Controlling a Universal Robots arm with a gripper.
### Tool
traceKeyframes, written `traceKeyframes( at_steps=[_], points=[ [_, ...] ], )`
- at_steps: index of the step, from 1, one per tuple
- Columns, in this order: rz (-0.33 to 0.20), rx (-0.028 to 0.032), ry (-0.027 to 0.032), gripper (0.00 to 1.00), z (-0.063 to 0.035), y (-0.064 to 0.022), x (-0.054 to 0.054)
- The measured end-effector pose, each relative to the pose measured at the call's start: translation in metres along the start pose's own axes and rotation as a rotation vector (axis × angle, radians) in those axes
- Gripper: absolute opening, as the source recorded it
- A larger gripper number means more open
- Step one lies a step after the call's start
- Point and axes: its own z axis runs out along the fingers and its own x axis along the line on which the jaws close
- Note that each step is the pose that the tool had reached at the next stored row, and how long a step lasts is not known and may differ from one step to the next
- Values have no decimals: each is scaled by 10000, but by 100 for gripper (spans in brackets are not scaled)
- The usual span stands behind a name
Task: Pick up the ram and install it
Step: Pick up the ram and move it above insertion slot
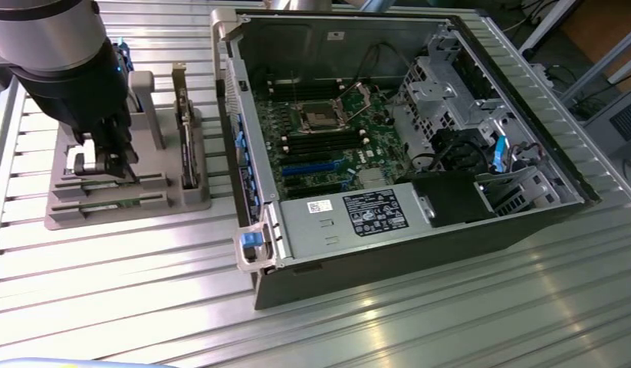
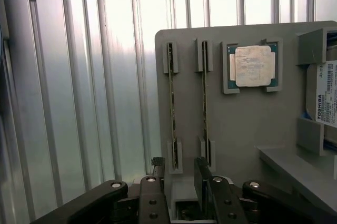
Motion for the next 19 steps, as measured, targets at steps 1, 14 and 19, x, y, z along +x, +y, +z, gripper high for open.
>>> traceKeyframes(
  at_steps=[1, 14, 19],
  points=[
    [0, 1, 0, 36, 3, 0, 0],
    [-1, 4, 31, 36, 50, 16, -1],
    [-2, 1, 35, 36, 64, 30, 0]
  ],
)
